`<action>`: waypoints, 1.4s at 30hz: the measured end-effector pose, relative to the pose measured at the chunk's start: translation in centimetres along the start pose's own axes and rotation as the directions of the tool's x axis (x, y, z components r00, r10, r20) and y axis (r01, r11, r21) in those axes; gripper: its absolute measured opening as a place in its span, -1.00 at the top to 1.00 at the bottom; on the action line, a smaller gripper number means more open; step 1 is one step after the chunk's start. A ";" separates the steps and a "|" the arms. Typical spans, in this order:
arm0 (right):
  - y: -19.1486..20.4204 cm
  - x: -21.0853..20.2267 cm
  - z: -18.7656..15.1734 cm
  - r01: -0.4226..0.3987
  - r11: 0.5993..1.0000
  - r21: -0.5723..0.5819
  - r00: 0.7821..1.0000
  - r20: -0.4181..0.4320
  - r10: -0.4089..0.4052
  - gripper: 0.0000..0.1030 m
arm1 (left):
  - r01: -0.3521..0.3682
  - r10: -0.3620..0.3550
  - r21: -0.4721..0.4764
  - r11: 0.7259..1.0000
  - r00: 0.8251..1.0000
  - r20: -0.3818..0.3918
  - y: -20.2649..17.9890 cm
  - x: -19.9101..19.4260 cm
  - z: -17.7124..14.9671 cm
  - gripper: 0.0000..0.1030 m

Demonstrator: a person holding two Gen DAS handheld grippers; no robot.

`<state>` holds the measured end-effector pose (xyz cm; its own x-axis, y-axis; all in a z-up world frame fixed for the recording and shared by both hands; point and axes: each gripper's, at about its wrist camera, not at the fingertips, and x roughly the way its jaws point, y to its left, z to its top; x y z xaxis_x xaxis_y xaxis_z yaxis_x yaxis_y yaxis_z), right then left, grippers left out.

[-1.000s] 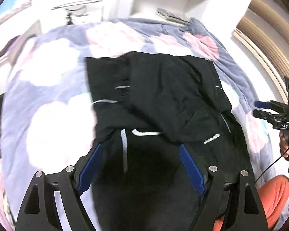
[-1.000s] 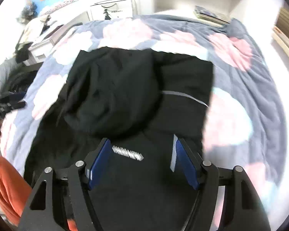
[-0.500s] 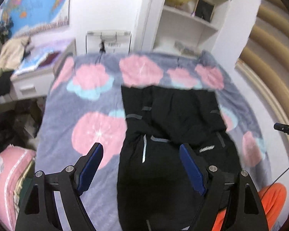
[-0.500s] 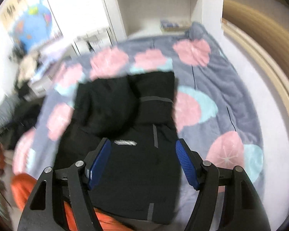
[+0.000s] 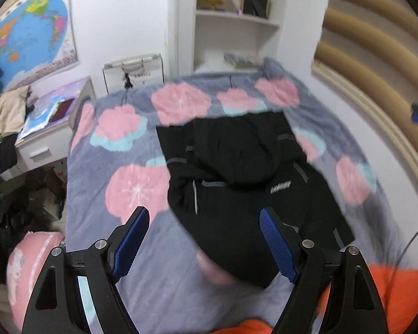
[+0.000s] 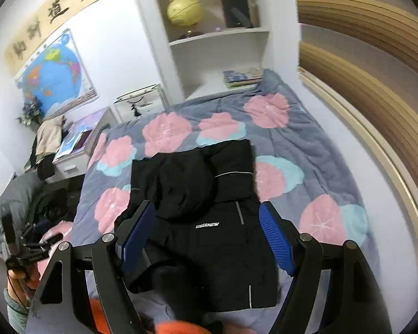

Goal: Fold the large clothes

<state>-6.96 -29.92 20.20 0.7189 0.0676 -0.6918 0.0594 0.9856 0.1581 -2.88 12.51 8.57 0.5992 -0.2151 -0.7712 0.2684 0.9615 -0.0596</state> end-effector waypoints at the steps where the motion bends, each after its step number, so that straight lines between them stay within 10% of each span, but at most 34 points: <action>1: 0.0 0.0 0.1 0.005 1.000 0.007 1.000 0.003 -0.005 -0.54 | -0.003 0.003 0.006 1.000 0.999 -0.037 0.5 1.3 -0.2 -0.62; 7: 1.0 2.0 0.0 0.035 0.999 0.011 0.999 -0.023 -0.035 -0.54 | 0.108 -0.118 -0.062 0.992 0.975 -0.188 4.0 7.5 -2.0 -0.62; 18: -1.9 11.1 -6.8 0.038 0.999 -0.038 0.977 -0.207 -0.045 -0.73 | 0.074 -0.107 -0.099 0.992 0.917 -0.385 8.1 16.1 -5.8 -0.62; 27: -12.5 26.9 -19.3 0.051 0.997 0.052 0.824 -0.567 -0.013 -0.70 | 0.033 -0.223 -0.365 0.930 0.841 -0.493 9.9 22.6 -12.6 -0.61; 37: -18.7 30.1 -25.1 0.075 0.980 0.187 0.768 -0.637 0.063 -0.70 | -0.003 -0.264 -0.429 0.903 0.785 -0.561 7.9 26.4 -15.8 -0.61; 40: -18.4 30.8 -25.9 0.069 0.980 0.185 0.736 -0.672 0.075 -0.59 | 0.021 -0.354 -0.490 0.872 0.719 -0.599 7.0 28.6 -17.4 -0.53; 42: -17.4 30.7 -25.7 0.042 0.987 0.157 0.740 -0.668 0.075 -0.22 | 0.034 -0.351 -0.473 0.880 0.718 -0.601 6.1 28.7 -17.3 0.03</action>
<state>-3.72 -41.02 -21.93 0.0735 0.2278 -0.9709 0.1975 0.9510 0.2380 2.89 15.21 -24.90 -0.1174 -0.3888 -0.9138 -0.0998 0.9201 -0.3787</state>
